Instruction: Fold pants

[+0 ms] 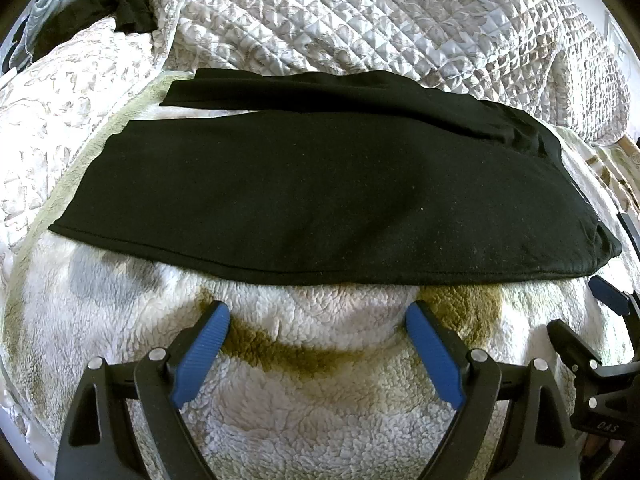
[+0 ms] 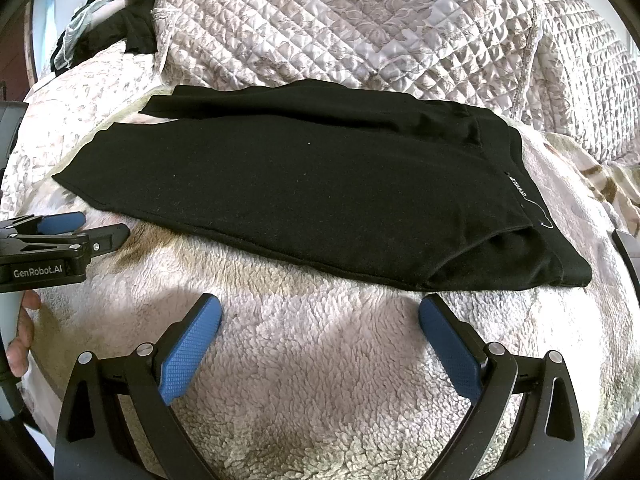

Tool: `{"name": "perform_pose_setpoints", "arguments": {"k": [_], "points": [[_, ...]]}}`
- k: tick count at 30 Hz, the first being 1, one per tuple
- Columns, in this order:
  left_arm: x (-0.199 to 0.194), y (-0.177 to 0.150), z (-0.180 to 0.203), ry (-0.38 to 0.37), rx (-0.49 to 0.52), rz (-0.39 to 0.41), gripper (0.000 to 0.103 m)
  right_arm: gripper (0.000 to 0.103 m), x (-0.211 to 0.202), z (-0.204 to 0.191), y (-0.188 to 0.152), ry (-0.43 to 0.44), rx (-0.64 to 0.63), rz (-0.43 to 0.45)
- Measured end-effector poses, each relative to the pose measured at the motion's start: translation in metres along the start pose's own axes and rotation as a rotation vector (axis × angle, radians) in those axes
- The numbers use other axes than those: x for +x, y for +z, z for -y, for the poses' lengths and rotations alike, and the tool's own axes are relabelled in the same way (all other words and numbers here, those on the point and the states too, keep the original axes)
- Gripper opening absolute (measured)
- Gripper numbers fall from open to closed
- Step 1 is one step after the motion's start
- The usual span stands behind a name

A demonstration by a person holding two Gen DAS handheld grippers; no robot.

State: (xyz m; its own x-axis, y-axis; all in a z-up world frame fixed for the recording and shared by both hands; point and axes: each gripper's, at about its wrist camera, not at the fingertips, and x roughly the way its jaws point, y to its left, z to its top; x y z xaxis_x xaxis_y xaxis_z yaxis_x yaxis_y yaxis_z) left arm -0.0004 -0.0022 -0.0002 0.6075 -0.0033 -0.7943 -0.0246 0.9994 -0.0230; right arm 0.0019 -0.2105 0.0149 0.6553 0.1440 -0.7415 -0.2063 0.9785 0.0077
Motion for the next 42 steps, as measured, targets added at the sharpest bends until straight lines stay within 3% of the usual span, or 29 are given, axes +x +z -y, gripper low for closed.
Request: {"name": "perform_pose_setpoints", "arguments": {"k": [42], "points": [[-0.0018,0.0001,0.0031,0.0,0.003,0.002,0.092,0.099,0.0015,-0.0013,-0.0007,0.002,0.001,-0.006]]}}
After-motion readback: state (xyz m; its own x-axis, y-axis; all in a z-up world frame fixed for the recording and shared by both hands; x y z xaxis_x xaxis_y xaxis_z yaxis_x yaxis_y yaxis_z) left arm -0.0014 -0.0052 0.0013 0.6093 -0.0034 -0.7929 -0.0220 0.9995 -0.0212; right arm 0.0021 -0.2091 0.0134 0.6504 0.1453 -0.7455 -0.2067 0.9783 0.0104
